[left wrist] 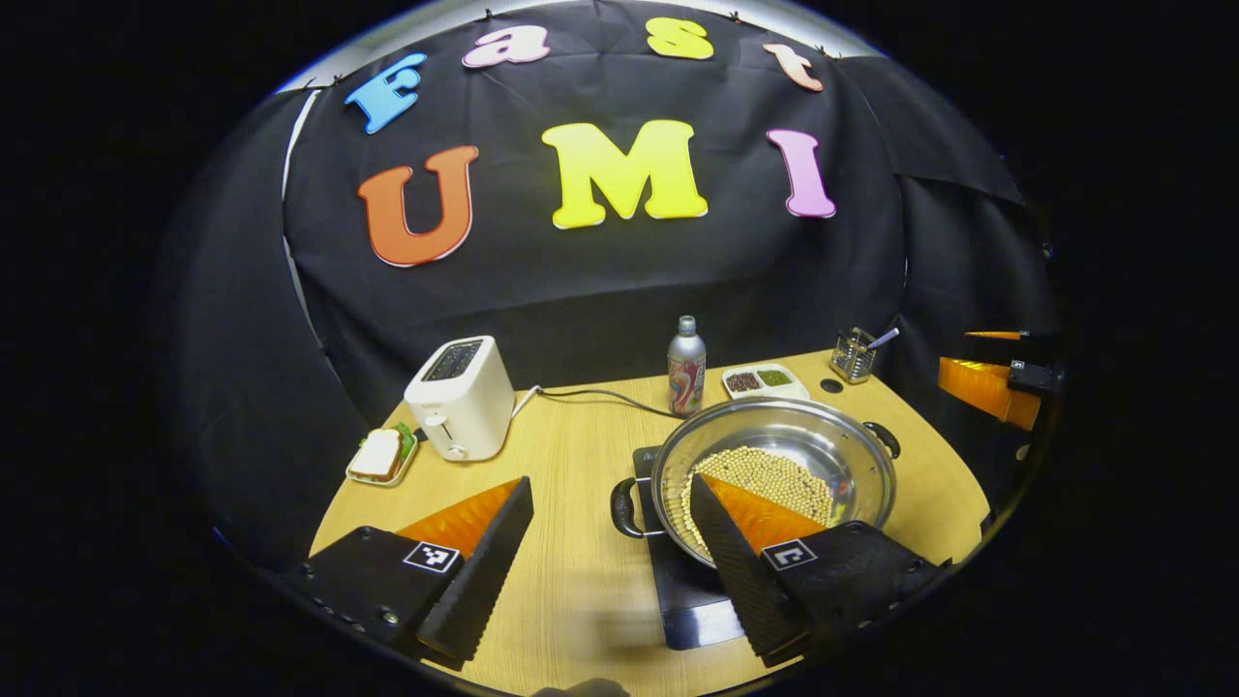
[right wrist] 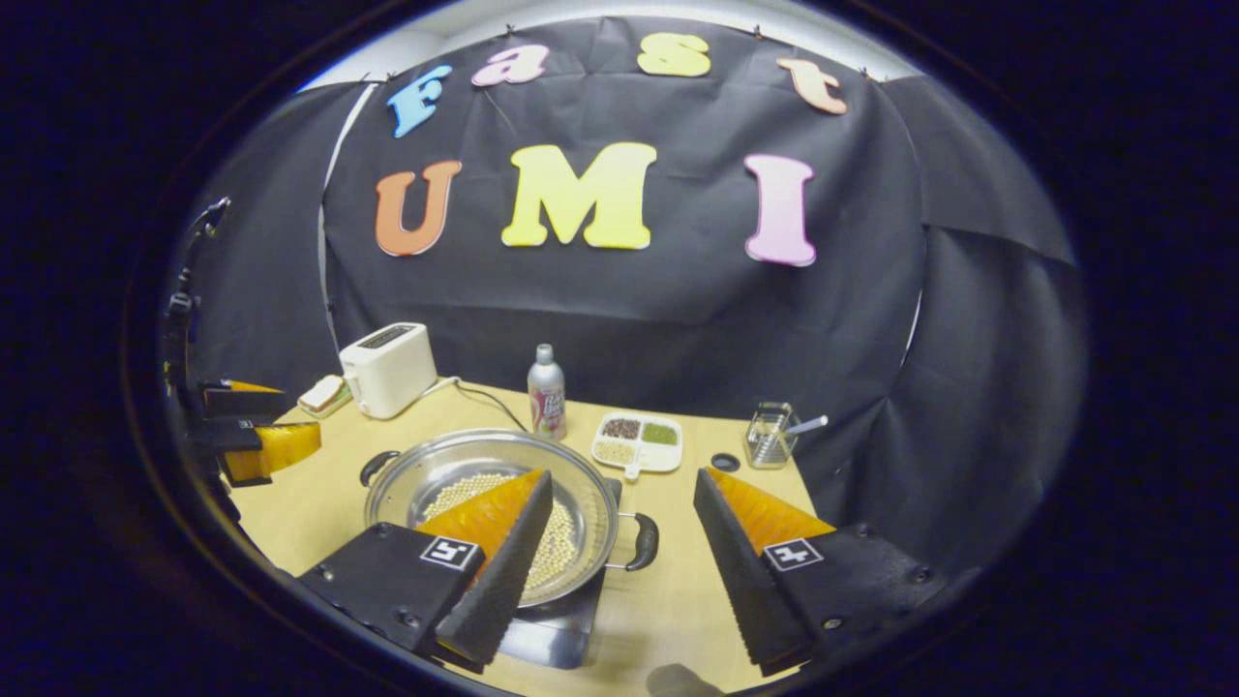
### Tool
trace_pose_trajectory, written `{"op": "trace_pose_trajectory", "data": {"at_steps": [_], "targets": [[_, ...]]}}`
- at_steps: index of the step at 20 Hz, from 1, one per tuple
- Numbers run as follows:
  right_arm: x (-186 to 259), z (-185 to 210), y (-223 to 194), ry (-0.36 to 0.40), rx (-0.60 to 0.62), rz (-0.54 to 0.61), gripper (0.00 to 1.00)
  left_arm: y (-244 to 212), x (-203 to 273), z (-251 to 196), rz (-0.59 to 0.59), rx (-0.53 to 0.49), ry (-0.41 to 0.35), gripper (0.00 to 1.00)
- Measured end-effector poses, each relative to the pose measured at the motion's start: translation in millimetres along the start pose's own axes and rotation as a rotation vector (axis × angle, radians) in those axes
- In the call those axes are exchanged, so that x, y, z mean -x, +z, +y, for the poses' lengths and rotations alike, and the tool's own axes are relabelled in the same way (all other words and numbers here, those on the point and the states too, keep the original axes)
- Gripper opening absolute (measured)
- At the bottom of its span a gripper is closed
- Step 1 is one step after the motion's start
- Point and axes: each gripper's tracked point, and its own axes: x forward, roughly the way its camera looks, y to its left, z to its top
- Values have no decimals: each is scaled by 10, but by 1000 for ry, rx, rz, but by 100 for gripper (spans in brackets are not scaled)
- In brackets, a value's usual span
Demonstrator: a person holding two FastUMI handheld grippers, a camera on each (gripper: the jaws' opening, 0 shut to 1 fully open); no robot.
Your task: First push the handle of the pot to place it horizontally, then grasp the pot with both hands and set it on the induction cooktop.
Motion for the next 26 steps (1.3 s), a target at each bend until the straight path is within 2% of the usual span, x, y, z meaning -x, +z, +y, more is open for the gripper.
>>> {"op": "trace_pose_trajectory", "data": {"at_steps": [1,7,9,12,15,18,22,26], "targets": [[164,65,104,-1,8,-23,96,54,156,11,-19,2,-4,98],[1152,358,808,-53,8,-192,96,473,1007,300,-164,-34,32,97],[1514,418,1087,-57,-1,-260,100,618,1319,352,-220,-5,39,97],[2005,472,1424,-54,6,-346,100,889,1767,445,-299,51,43,97],[2402,447,1653,-33,-42,-410,100,1181,2252,595,-381,91,78,97],[2664,143,1716,-62,-56,-448,100,1346,2571,702,-461,117,130,97],[2924,-165,1621,-98,-92,-469,100,1329,2815,748,-502,187,140,96],[3029,-228,1509,-108,-90,-473,100,1336,2815,674,-502,197,118,95]]}}
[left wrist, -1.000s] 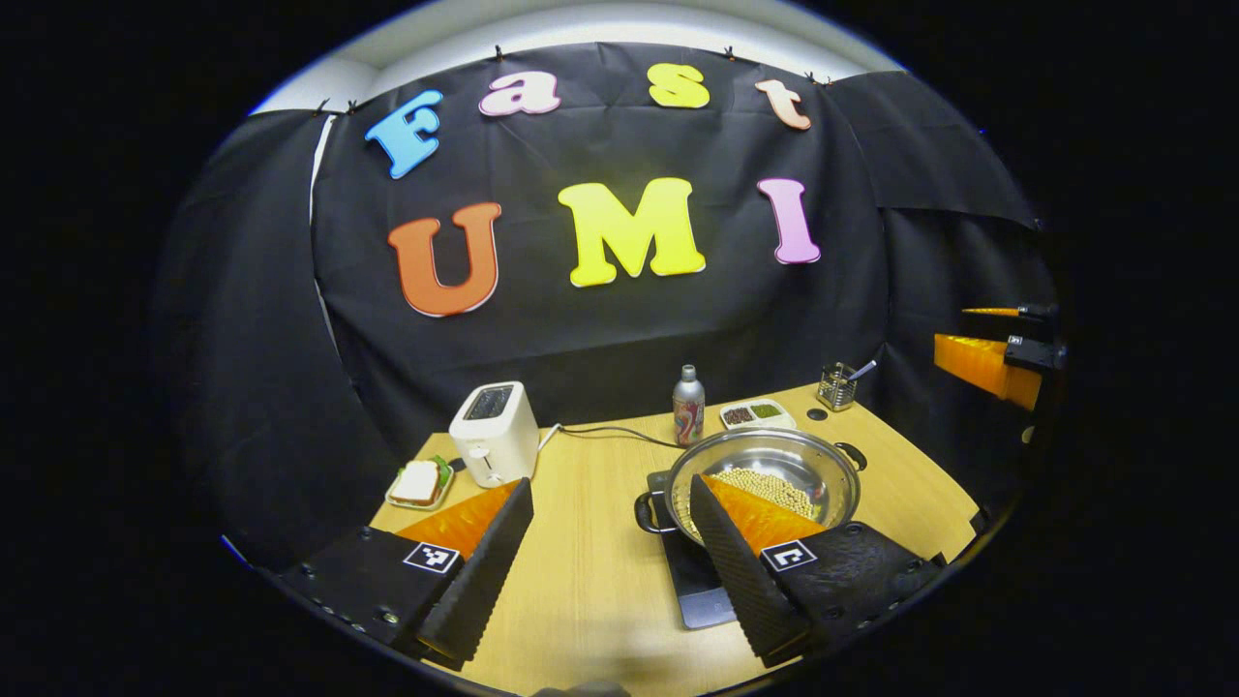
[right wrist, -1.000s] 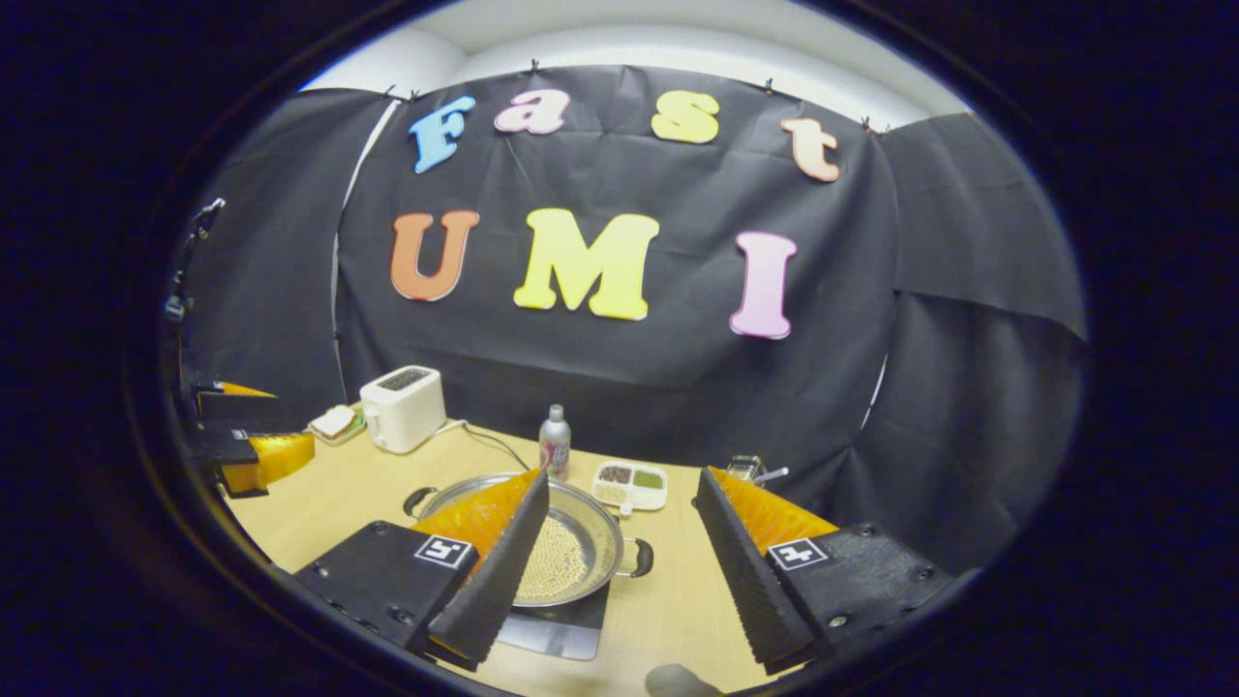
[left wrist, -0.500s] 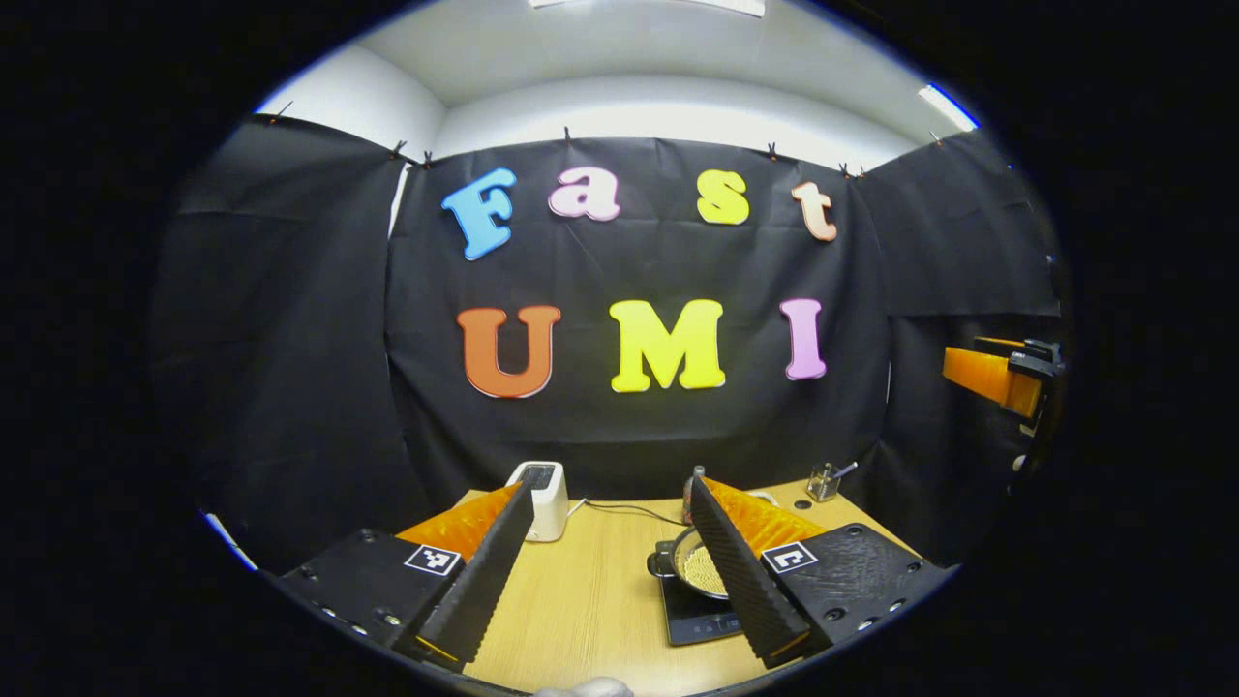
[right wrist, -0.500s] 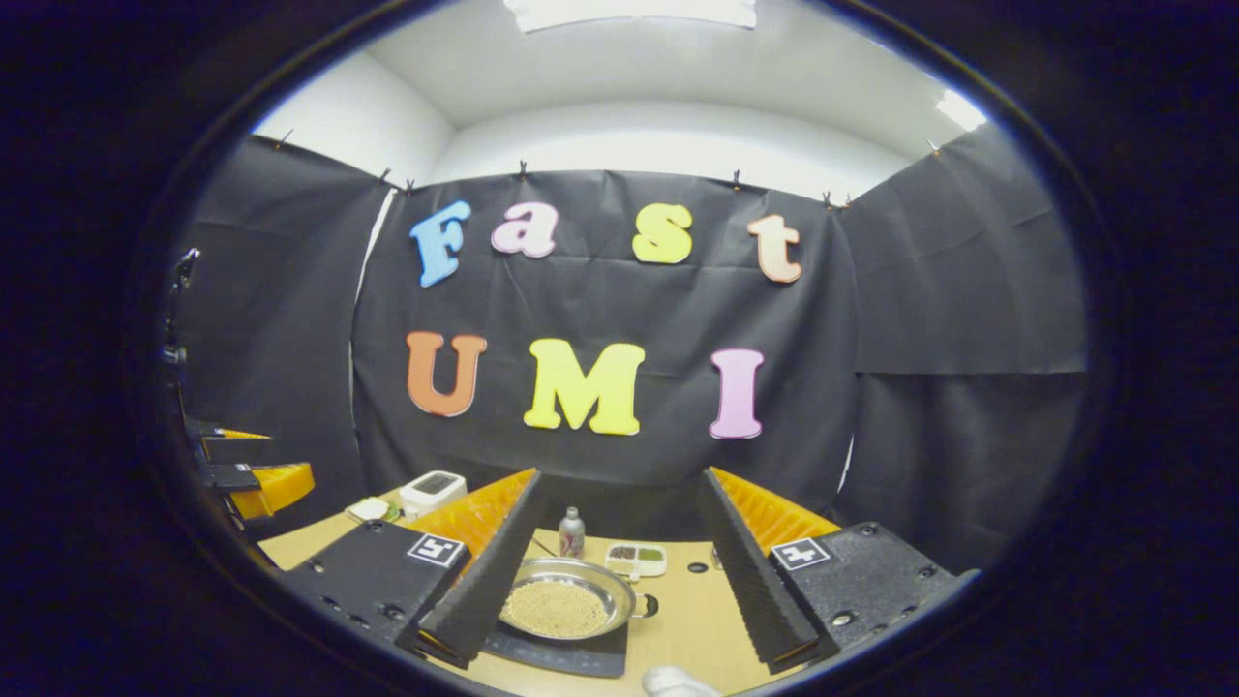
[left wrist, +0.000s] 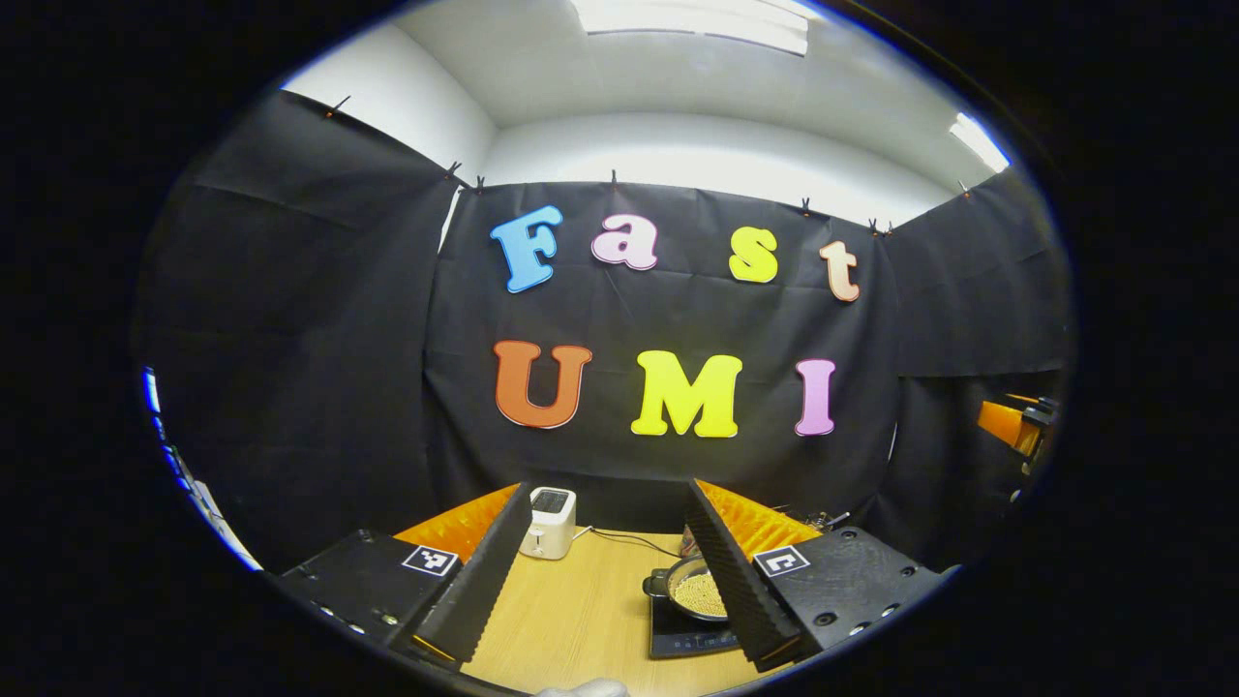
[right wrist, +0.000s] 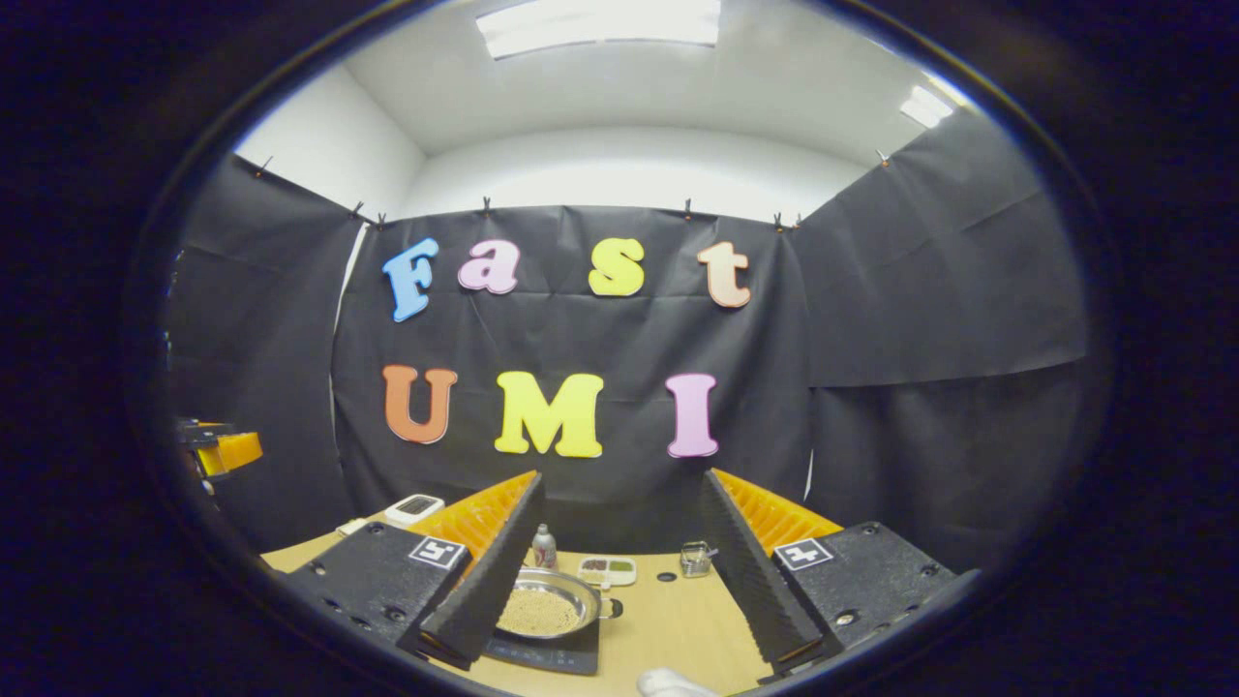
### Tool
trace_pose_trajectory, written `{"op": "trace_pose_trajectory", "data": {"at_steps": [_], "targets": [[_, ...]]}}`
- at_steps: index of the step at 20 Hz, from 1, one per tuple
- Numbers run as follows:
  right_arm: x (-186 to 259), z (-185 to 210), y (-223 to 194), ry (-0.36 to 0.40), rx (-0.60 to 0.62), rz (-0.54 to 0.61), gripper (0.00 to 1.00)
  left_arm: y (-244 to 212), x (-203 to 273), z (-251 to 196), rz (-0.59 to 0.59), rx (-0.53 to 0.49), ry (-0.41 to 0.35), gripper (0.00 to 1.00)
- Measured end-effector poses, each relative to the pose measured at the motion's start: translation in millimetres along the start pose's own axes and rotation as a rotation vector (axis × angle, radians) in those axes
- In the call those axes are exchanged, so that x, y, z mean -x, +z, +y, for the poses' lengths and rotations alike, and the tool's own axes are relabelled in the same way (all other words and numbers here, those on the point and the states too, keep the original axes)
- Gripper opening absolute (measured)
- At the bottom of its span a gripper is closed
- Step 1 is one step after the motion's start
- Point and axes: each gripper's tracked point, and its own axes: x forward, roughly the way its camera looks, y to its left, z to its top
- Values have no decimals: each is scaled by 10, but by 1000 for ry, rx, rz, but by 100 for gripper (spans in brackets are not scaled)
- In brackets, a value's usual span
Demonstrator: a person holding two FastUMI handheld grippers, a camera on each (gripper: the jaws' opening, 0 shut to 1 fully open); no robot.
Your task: First push the handle of the pot to place it horizontally, then grasp the pot with both hands and set it on the induction cooktop.
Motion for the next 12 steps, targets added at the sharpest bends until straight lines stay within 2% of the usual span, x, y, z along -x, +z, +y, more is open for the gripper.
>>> {"op": "trace_pose_trajectory", "data": {"at_steps": [4,5,6,7,12], "targets": [[53,47,101,-7,-22,-23,100,102,-27,-77,-21,-31,-42,95],[70,62,115,-8,-26,-26,100,101,-32,-92,-21,-26,-54,84],[74,94,130,-8,-26,-30,100,104,-32,-118,-19,-19,-69,84],[70,116,145,-10,-23,-29,100,117,-46,-131,-18,-16,-79,95],[60,260,74,2,-13,-10,100,189,-91,-63,-27,-15,-90,95]]}}
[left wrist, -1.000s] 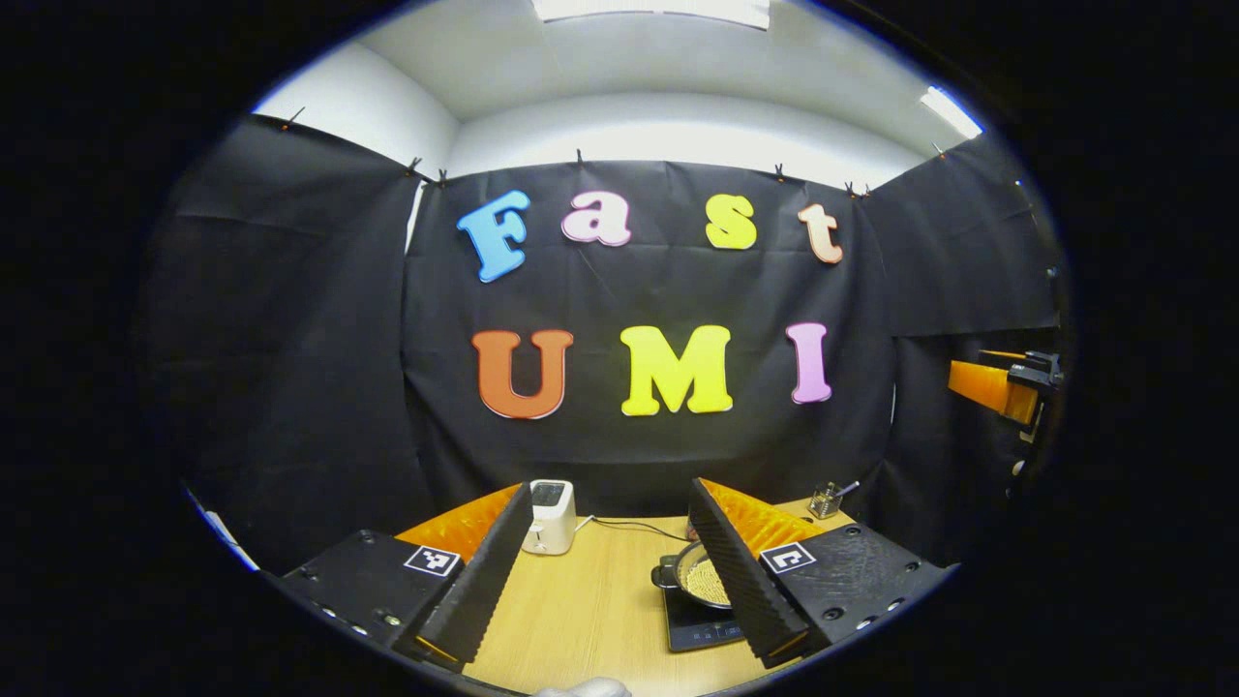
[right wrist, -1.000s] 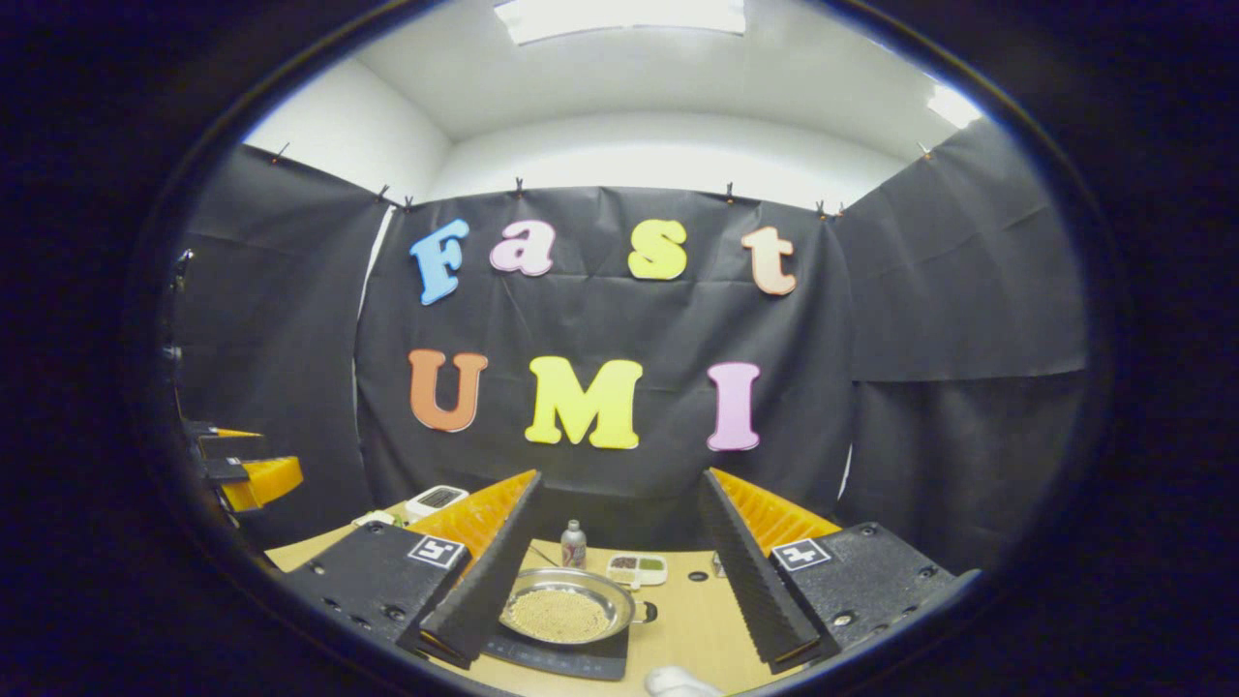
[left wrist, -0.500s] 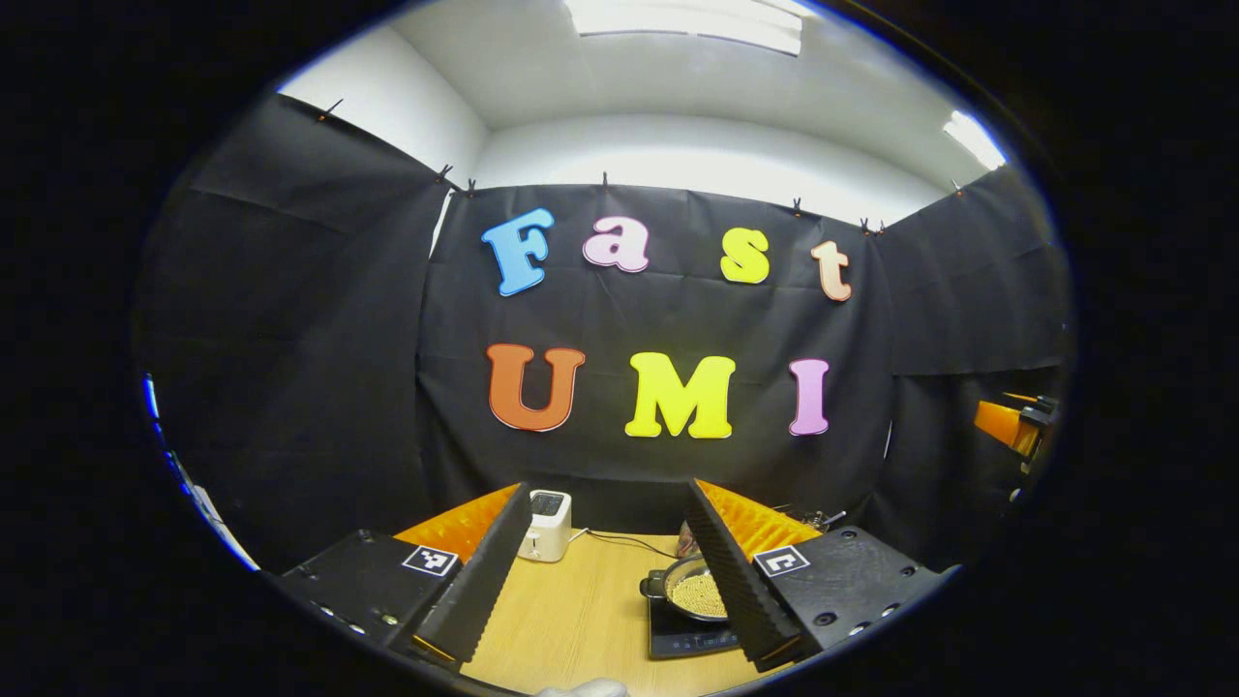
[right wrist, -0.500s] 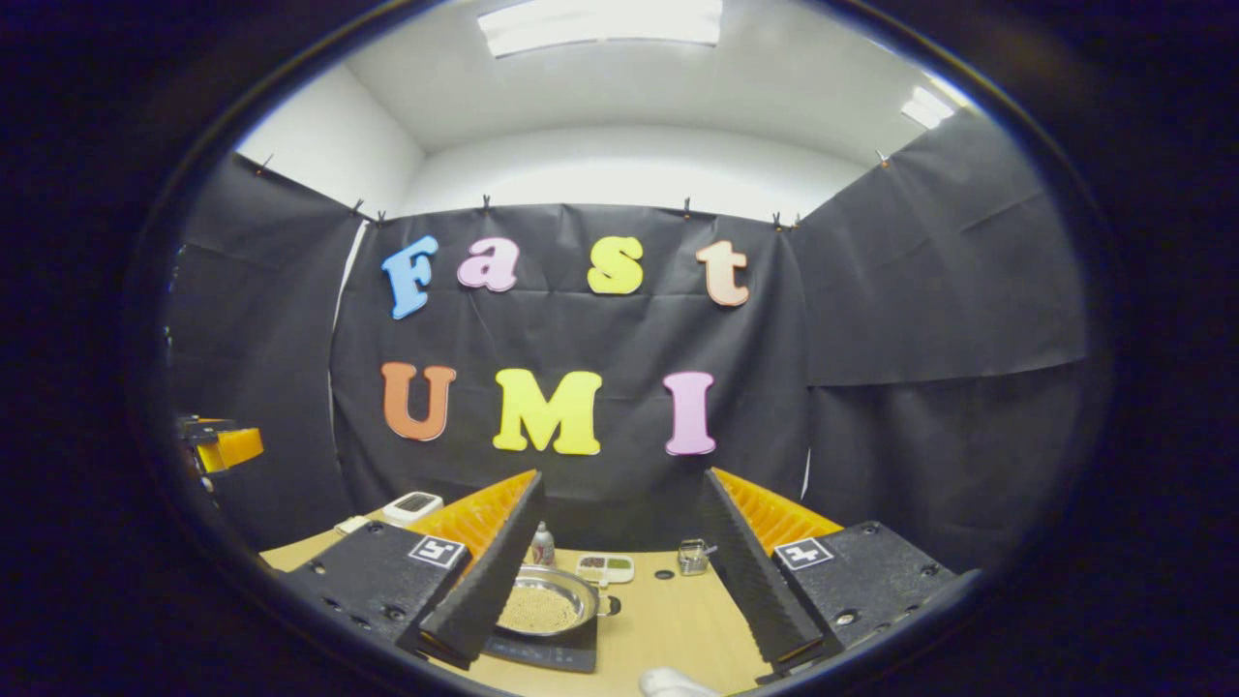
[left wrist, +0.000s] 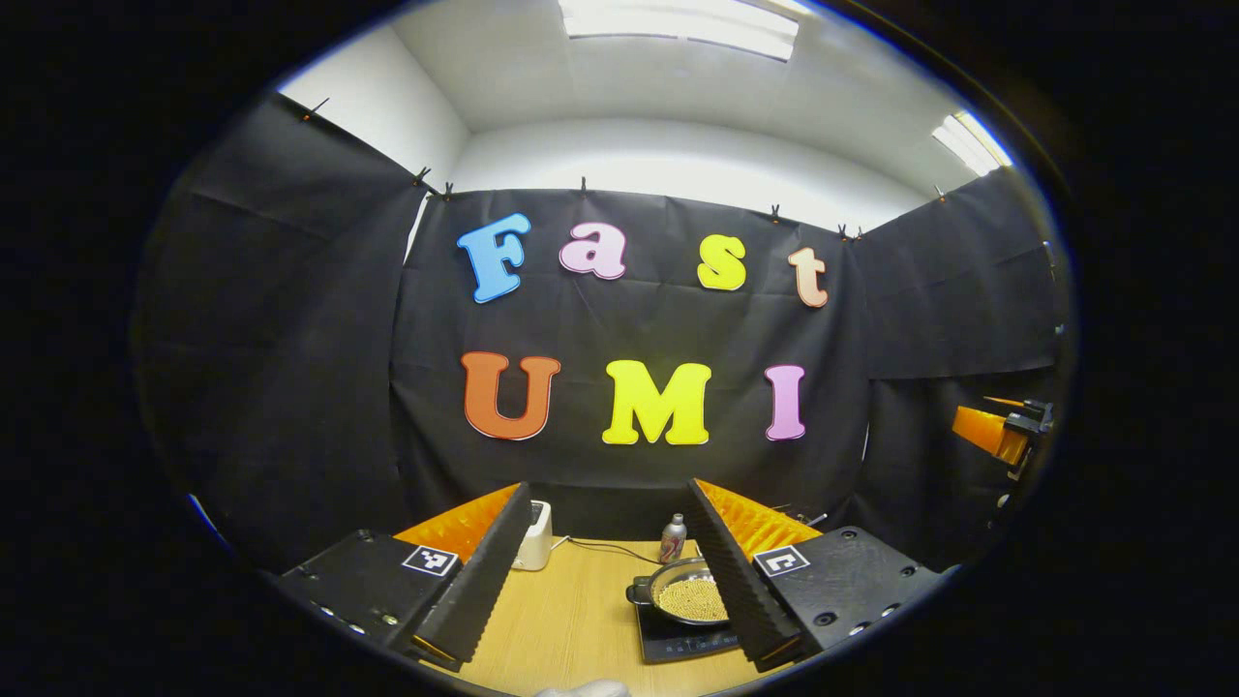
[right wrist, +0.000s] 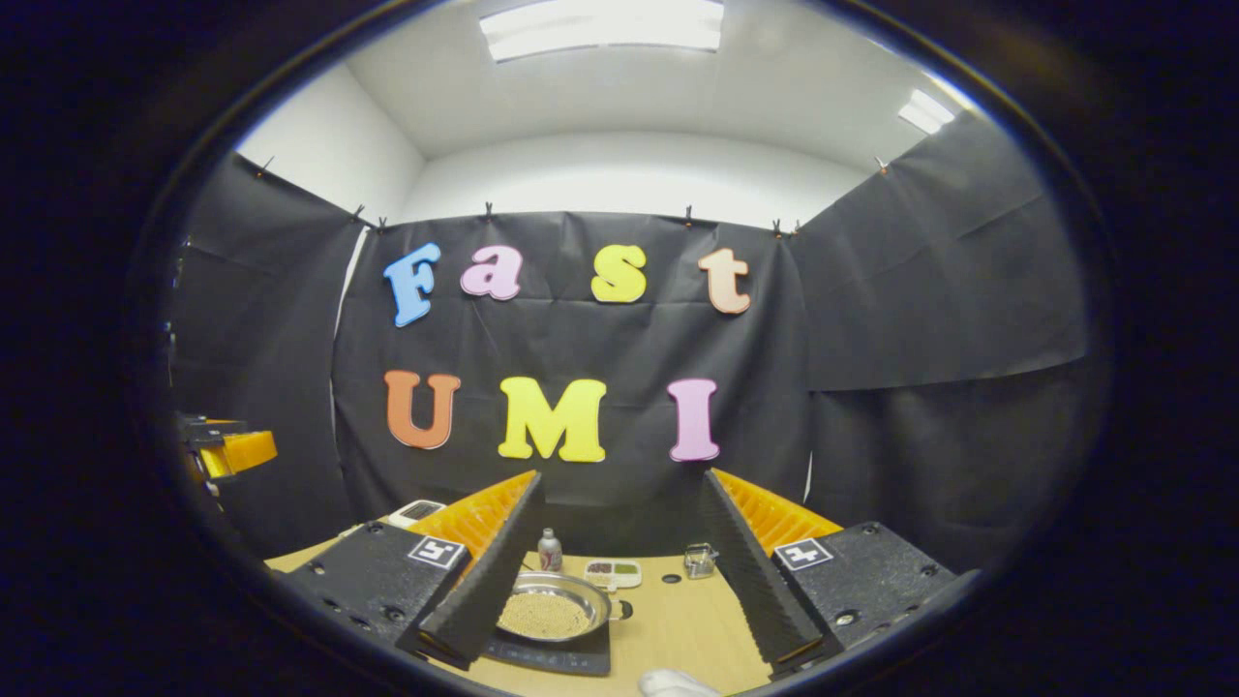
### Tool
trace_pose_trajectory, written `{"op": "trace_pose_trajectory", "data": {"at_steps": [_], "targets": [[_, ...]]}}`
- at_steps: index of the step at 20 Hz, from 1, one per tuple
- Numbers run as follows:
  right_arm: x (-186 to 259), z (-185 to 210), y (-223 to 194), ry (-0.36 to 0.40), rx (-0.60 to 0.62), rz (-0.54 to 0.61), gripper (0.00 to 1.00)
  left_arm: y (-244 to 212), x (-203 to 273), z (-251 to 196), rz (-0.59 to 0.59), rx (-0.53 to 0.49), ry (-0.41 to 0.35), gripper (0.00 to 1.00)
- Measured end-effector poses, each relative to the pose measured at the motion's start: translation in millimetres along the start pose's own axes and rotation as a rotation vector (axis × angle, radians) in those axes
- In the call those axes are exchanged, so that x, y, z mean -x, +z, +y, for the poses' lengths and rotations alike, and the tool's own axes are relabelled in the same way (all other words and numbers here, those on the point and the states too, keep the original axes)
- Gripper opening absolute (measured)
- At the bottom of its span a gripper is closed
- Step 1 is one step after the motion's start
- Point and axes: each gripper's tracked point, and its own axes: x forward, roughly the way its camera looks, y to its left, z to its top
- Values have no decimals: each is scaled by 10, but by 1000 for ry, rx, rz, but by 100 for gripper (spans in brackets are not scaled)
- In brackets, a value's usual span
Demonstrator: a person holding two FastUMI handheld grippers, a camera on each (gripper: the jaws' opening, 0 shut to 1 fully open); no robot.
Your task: First push the handle of the pot to place it horizontally, then grasp the pot with both hands and set it on the induction cooktop.
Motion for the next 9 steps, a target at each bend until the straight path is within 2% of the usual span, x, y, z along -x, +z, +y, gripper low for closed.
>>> {"op": "trace_pose_trajectory", "data": {"at_steps": [7,8,9], "targets": [[-11,60,-59,0,-1,24,100,11,-6,43,1,-23,12,95],[-21,65,-71,2,-4,27,100,9,-15,43,1,-24,14,84],[-20,70,-85,3,-8,31,100,-1,-17,38,3,-24,16,95]]}}
